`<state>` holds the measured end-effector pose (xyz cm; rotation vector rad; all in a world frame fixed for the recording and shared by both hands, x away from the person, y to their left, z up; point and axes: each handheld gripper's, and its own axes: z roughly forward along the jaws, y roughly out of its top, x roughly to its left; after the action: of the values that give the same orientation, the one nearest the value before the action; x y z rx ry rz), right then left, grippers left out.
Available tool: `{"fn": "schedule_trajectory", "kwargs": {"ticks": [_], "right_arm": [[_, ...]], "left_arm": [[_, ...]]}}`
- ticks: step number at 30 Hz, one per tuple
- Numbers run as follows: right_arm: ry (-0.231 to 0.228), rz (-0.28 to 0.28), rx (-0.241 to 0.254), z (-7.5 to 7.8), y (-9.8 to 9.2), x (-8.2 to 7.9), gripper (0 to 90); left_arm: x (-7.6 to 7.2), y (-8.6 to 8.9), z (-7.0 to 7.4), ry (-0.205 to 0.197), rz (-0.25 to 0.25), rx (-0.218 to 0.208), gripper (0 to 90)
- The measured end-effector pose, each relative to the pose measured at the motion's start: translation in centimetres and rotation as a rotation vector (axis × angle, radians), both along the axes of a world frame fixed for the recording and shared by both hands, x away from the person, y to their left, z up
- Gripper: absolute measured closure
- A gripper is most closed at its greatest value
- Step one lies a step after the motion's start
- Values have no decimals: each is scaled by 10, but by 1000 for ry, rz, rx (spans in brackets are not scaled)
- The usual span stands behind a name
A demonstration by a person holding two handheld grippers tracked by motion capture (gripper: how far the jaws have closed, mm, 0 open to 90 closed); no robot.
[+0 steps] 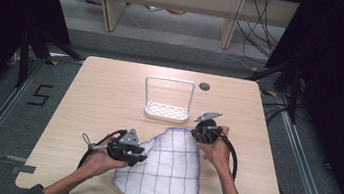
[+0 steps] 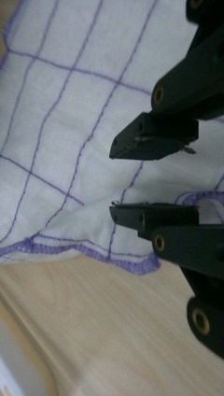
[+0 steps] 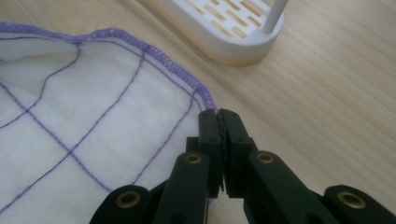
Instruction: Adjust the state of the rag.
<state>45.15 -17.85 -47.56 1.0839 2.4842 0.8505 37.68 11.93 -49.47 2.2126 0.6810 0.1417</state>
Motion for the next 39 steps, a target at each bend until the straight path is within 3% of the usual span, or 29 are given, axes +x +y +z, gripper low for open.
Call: {"fn": "schedule_trajectory", "kwargs": {"ticks": [1, 2, 3, 5, 6, 8, 9, 13, 14, 19, 21, 23, 24, 26, 27, 29, 30, 31, 34, 35, 39], "right_arm": [[0, 0, 0, 0, 0, 0, 889], [-10, -10, 6, 0, 0, -5, 889], [3, -3, 6, 1, -2, -7, 888], [3, -1, 7, 1, -3, -9, 889], [-12, -6, 10, 0, -3, -12, 889], [6, -9, 12, 3, -4, -14, 889], [0, -4, 12, 4, -5, -13, 890], [-2, 11, 4, 3, -5, -14, 890], [-2, 11, 4, 3, -5, -14, 890], [-1, -5, 12, 4, -6, -15, 891], [17, -11, 15, 4, -5, -16, 890], [-6, -6, 18, 2, -4, -15, 890], [-7, -6, 15, 2, -4, -15, 890], [-4, -6, 19, 2, -4, -15, 890], [8, -21, 35, 3, -3, -16, 890], [15, 2, 20, 4, -5, -16, 890], [15, 2, 20, 4, -5, -16, 890], [6, 1, 13, 4, -6, -17, 890], [-5, -1, 22, 3, -5, -18, 890], [10, 11, 19, 4, -6, -18, 890], [3, -7, 36, 3, -7, -19, 889]], "left_arm": [[0, 0, 0, 0, 0, 0, 587], [2, 6, 3, 17, 22, -48, 576], [4, 10, 5, 24, 45, -68, 558], [6, 14, 8, 20, 65, -84, 531], [15, 24, 13, 5, 105, -97, 524], [20, 30, 15, 13, 122, -106, 520], [31, 39, 15, 39, 168, -147, 521], [50, 55, 11, 74, 247, -170, 523], [50, 55, 11, 74, 247, -170, 521], [64, 61, 5, 95, 297, -142, 534], [68, 57, 3, 113, 296, -131, 540], [69, 54, 2, 119, 289, -129, 540], [67, 45, 1, 128, 260, -116, 536], [64, 40, 1, 120, 241, -100, 527], [57, 32, 2, 94, 185, -28, 522], [49, 22, 0, 66, 167, 20, 509], [49, 22, 0, 66, 167, 20, 502], [43, 14, -3, 41, 142, 63, 491], [36, 4, -7, 21, 138, 90, 465], [36, 3, -8, 8, 126, 111, 450], [35, 1, -9, 1, 124, 108, 445]]}}
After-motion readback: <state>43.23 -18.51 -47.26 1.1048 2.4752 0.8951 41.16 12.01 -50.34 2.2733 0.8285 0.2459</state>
